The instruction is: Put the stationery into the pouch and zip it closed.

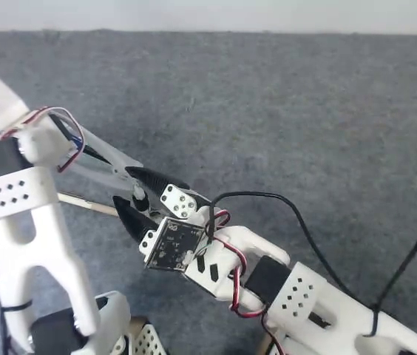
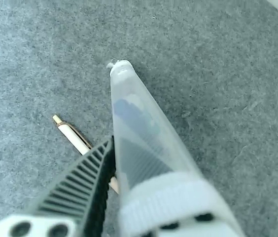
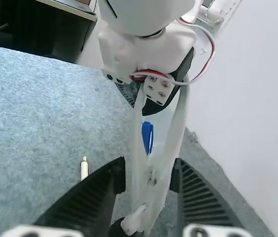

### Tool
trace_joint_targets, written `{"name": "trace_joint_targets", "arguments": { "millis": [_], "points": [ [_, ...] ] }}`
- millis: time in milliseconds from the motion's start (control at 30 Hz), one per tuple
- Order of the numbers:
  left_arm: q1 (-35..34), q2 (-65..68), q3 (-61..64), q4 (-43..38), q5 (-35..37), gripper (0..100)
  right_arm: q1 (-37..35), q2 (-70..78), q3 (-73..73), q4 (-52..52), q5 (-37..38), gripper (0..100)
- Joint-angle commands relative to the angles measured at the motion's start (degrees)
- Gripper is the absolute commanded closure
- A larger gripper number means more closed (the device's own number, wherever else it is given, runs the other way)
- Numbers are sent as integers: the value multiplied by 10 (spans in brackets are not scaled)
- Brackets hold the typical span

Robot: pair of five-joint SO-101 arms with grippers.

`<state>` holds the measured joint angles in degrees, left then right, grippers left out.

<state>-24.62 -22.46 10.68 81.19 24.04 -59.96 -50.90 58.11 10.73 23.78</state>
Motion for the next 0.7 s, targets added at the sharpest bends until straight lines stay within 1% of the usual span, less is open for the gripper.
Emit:
{"name": "trace_joint_targets", "arguments": {
  "millis": [0,133,333,667],
  "points": [
    [2,-7,-7,-19,-4,987,-6,-23,-4,26,0,857],
    [-3,-8,-8,-20,-4,987,-6,-23,-5,29,-1,857],
    [-69,-8,-36,-21,0,987,-6,-18,-4,29,-1,858],
    [-147,-8,-40,-47,39,987,-7,116,-37,23,1,858]
  ]
}}
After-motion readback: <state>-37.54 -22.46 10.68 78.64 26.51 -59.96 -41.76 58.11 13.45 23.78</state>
